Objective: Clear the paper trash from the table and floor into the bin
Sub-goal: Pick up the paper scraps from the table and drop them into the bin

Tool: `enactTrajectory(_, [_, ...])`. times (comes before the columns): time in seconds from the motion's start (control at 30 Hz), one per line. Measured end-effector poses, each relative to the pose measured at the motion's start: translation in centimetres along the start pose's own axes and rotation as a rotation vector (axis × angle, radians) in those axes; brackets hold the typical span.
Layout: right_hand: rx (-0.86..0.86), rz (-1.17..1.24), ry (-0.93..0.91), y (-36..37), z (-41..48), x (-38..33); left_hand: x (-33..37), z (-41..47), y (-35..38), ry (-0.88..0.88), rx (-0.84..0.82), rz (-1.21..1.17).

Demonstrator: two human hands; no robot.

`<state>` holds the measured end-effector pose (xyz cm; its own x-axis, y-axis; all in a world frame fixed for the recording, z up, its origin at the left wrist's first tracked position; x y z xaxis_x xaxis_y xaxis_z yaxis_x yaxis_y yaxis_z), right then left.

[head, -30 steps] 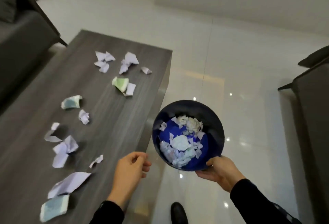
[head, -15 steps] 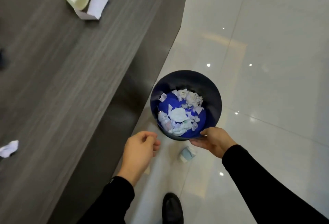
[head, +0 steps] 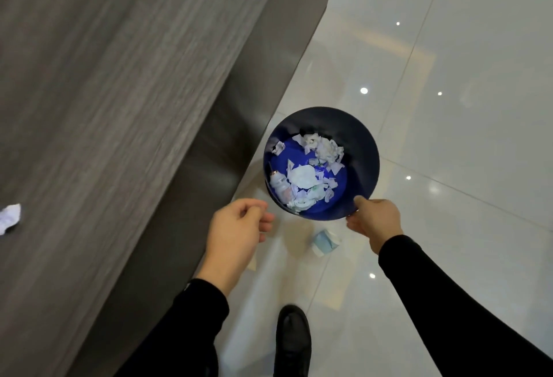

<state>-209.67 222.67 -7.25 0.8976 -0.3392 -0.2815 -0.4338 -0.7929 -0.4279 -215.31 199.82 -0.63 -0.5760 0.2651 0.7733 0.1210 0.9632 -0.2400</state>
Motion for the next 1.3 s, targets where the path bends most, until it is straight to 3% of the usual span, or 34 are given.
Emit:
enactTrajectory(0.1, [0.062,0.05,-0.261,-1.6,-5.2,-3.2,2.7,-1.5,-0.6,0.077,-0.007,-0.05])
enactTrajectory(0.2, [-0.082,0.097,-0.522,-1.1,-12.7,-6.7,6.5,-3.8,-2.2,0.165,-0.016,-0.141])
enactTrajectory(0.43, [-0.395,-0.045,-0.737,6.1,-29.5,-8.2,11.1,-10.1,-14.0,0.302,0.144,-0.246])
enactTrajectory(0.6, [-0.526,-0.246,-0.715,13.8,-36.5,-4.0,7.6,-15.3,-27.1,0.242,0.381,-0.253])
enactTrajectory(0.87, [-0.572,-0.72,-0.851,24.9,-45.4,6.8,-5.8,-25.0,-42.1,-0.028,0.631,-0.106])
enactTrajectory(0.97, [-0.459,-0.99,-1.13,28.6,-47.8,11.3,-9.8,-26.5,-45.5,-0.133,0.695,0.101])
enactTrajectory(1.03, [-0.21,-1.095,-1.343,30.3,-48.5,12.2,-11.0,-26.4,-47.6,-0.148,0.737,0.267])
enactTrajectory(1.17, [0.11,-1.431,-1.318,32.3,-46.7,11.8,-10.3,-21.7,-50.5,0.048,0.666,0.454])
enactTrajectory(1.3, [0.087,-1.353,-1.407,33.4,-45.8,10.7,-10.0,-16.0,-50.8,0.143,0.455,0.578])
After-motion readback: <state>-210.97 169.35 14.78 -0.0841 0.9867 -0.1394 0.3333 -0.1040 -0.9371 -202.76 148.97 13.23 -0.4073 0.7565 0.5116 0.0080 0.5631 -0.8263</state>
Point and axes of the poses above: each hand's wrist, its own z-axis towards the middle knuckle, its own y-axis out of the palm, x = y × z, the point moved 5 cm from there along z, towards the middle knuckle, and after that the axes turned 11 degrees about y, right-handed, at the moved point
